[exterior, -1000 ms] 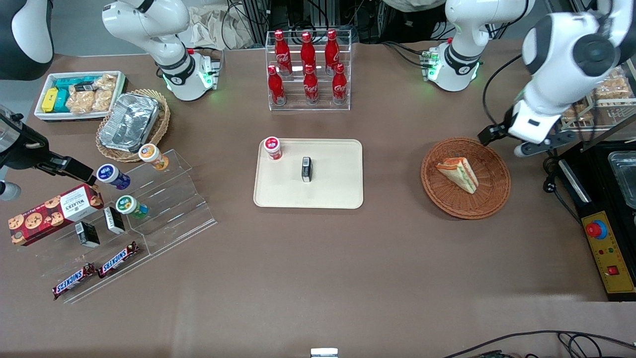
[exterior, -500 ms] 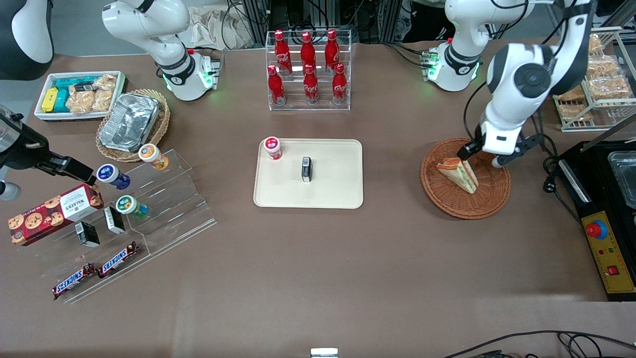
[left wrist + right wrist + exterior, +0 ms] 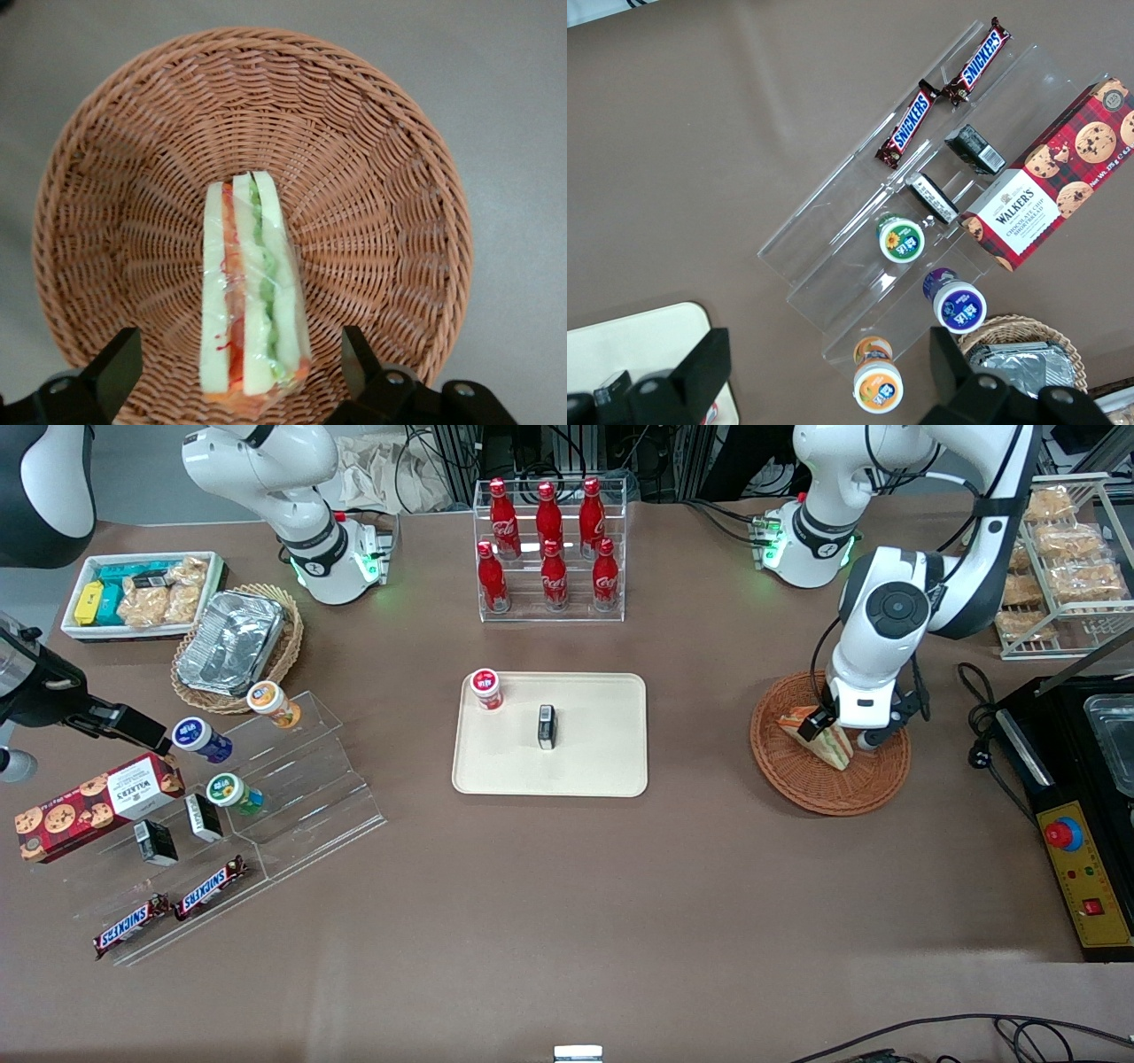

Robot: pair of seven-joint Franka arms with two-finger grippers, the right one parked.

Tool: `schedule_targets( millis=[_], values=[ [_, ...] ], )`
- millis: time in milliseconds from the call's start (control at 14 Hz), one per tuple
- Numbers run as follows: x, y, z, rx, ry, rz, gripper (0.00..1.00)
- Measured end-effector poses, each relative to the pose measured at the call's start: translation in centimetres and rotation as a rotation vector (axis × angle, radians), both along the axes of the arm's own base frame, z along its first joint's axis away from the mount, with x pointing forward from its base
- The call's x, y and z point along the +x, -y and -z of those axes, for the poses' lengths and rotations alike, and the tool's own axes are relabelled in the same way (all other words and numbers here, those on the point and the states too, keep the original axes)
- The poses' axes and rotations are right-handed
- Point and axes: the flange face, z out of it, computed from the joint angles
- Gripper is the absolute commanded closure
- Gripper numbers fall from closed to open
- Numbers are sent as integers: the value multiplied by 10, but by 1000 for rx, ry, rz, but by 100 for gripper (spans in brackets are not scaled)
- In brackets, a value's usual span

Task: Place sandwich from basket to tray
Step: 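Lower the left gripper and close it on the wrapped sandwich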

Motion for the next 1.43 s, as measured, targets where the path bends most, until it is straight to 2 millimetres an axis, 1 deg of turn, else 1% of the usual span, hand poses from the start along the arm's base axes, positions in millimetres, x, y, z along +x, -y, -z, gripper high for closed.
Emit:
schedule_targets(
  millis=[286,714,1000,1143,1214,1357,1429],
  values=[
    [-4,-1,11,4,-20,-26,0],
    [-4,-1,13,0,-8,-74,1],
    [-8,-1,20,0,-16,-97,2],
    [-11,-2,23,-1,-15,-98,13],
    [-11,-2,24,-2,-15,-98,23],
    [-10,-1,23,-3,-11,-99,52],
    [-9,-1,22,-5,-6,-100,69]
  ],
)
